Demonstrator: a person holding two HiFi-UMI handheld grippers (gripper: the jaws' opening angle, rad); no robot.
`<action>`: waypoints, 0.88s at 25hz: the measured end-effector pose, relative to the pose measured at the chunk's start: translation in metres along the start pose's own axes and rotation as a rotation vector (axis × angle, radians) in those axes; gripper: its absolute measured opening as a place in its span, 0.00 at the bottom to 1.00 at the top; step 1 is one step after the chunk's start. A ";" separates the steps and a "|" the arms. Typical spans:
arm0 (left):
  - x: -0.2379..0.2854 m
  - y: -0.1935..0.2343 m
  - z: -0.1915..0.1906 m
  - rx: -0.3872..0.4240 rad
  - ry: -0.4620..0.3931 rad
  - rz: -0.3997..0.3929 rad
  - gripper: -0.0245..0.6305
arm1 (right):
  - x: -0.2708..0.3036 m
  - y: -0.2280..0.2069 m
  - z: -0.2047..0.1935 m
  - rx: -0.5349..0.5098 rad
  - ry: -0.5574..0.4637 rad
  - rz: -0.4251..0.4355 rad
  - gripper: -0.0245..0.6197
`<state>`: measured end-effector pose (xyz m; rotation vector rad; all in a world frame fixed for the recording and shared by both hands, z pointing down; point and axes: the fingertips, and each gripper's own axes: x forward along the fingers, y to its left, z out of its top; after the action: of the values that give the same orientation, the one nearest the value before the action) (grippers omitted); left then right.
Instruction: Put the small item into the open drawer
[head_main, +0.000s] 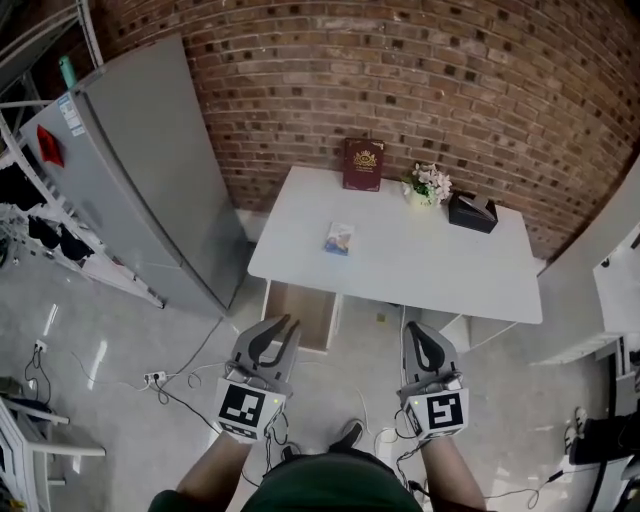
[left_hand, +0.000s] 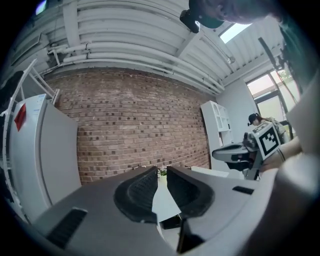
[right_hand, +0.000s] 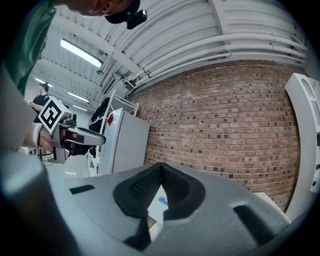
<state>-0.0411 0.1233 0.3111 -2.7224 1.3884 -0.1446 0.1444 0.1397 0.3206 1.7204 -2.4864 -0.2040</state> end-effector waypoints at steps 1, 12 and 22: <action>0.007 -0.003 -0.002 -0.002 0.009 0.000 0.12 | 0.002 -0.006 -0.004 0.008 0.004 0.008 0.04; 0.062 -0.025 0.001 0.007 0.050 0.031 0.12 | 0.019 -0.061 -0.030 0.062 0.012 0.055 0.04; 0.100 -0.001 -0.019 -0.019 0.081 0.038 0.12 | 0.055 -0.073 -0.050 0.080 0.045 0.076 0.04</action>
<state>0.0160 0.0423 0.3351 -2.7326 1.4687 -0.2429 0.2012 0.0607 0.3583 1.6358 -2.5543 -0.0589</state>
